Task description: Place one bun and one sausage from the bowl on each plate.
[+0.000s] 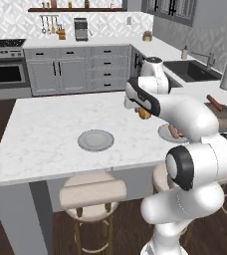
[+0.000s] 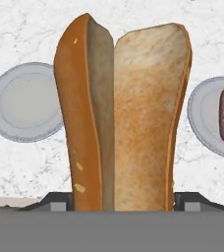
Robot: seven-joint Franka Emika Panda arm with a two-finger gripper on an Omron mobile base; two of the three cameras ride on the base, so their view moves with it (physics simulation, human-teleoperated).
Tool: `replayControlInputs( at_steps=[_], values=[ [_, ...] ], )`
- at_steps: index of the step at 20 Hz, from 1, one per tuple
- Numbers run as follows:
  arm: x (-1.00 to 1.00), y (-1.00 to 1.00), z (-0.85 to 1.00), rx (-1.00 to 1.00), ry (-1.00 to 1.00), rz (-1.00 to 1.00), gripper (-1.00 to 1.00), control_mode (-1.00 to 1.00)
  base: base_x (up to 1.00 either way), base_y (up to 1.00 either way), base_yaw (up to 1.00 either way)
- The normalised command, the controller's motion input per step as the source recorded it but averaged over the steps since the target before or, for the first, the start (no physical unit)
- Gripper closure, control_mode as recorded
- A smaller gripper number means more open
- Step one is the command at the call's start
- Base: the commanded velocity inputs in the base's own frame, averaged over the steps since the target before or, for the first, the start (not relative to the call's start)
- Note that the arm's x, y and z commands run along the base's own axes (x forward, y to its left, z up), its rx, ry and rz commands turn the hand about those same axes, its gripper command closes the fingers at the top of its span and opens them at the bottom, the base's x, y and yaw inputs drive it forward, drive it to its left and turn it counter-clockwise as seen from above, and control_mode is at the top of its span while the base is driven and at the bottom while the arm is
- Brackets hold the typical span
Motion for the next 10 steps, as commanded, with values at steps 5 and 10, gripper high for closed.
replayControlInputs(
  at_steps=[5, 10],
  values=[
    [0.08, 0.10, 0.00, 0.00, 0.02, 0.00, 1.00, -1.00, 0.09, 0.76, 0.00],
    [0.75, 0.15, -0.30, 0.02, 0.18, 0.00, 1.00, -1.00, 0.00, 0.00, 0.00]
  ],
)
